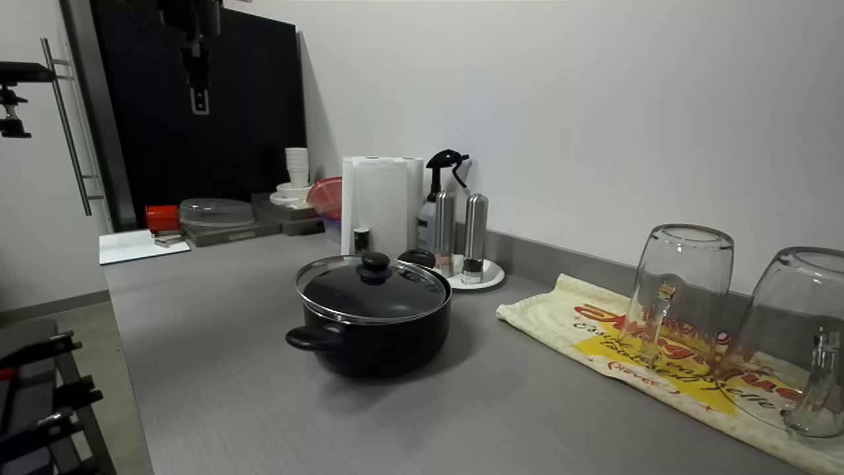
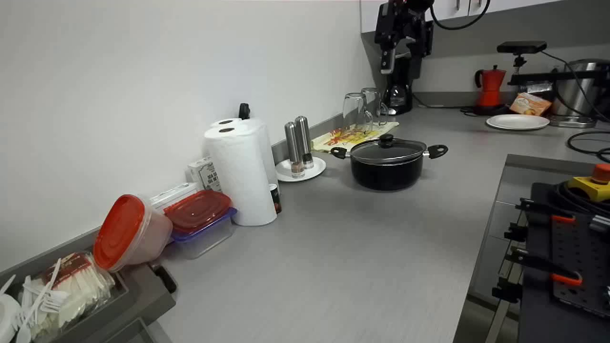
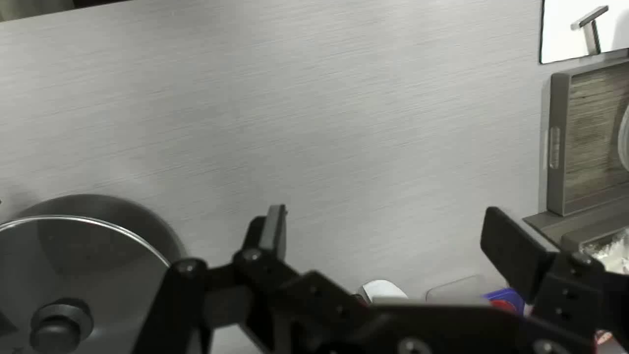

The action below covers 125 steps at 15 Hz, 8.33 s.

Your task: Take the lid off the pot on the counter

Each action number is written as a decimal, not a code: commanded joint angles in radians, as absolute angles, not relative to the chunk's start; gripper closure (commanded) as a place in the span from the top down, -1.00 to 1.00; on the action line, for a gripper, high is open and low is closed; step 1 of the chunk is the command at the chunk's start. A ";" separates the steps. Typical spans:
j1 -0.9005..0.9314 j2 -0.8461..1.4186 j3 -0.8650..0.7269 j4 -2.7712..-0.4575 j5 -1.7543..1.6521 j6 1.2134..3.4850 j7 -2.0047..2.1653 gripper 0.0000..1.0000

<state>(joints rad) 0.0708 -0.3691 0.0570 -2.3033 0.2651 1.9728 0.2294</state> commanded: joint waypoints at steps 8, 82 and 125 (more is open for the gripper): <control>0.062 -0.369 0.064 -2.301 0.267 1.970 0.227 1.00; -0.125 0.474 -0.169 -1.760 -0.015 2.067 0.362 1.00; -0.124 0.555 -0.162 -1.717 0.008 2.129 0.338 -0.46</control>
